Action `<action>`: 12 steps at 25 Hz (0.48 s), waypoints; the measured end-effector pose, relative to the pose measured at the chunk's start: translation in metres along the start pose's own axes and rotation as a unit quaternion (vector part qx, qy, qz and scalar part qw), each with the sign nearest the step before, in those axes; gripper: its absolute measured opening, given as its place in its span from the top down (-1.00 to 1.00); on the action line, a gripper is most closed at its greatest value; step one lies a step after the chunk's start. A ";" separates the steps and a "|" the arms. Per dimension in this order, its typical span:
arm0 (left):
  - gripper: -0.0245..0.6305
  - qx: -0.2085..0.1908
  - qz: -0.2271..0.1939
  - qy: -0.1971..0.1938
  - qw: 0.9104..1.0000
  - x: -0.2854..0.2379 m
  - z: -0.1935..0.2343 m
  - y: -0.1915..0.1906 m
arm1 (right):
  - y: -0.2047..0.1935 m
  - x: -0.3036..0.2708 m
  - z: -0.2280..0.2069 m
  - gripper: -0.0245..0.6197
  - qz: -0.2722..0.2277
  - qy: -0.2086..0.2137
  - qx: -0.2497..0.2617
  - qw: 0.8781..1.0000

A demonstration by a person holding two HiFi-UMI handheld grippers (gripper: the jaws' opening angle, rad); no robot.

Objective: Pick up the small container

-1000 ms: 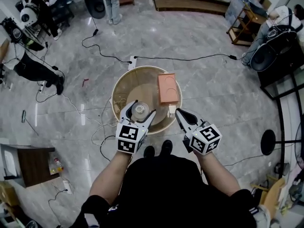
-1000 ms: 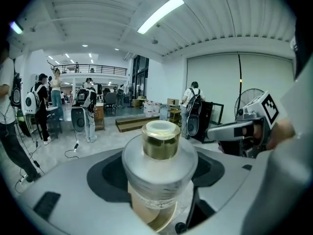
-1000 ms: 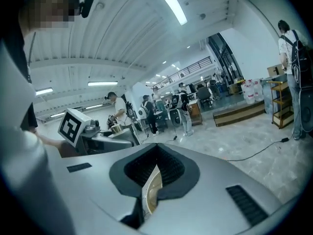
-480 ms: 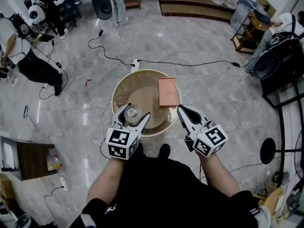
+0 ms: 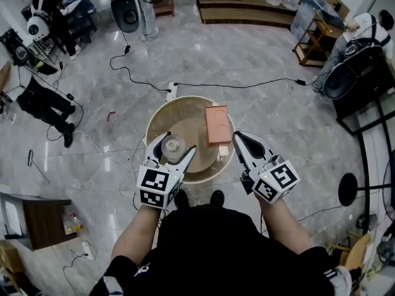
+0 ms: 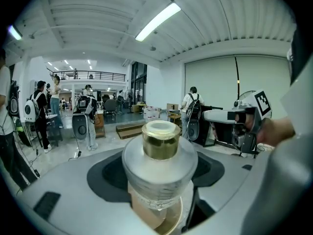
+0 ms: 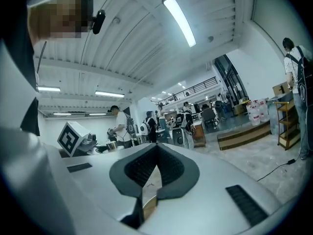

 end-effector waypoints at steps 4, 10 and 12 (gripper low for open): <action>-0.12 0.005 -0.003 0.008 1.000 0.000 0.020 0.005 | 0.006 -0.014 0.007 0.89 0.006 -0.009 0.017 1.000; -0.12 0.012 -0.014 0.016 1.000 0.002 0.040 0.012 | 0.005 -0.024 0.016 0.89 0.000 -0.019 0.027 0.999; -0.12 0.007 -0.013 0.017 1.000 0.004 0.040 0.013 | 0.001 -0.023 0.015 0.89 -0.001 -0.021 0.036 0.999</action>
Point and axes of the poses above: the fingertips, and each gripper's own axes: x backward along the fingers, z to its left, y out of its top, the point moved 8 cm from there along x, backward along the fingers, and after that the axes turned 2 degrees about x, right-handed, at the moved point
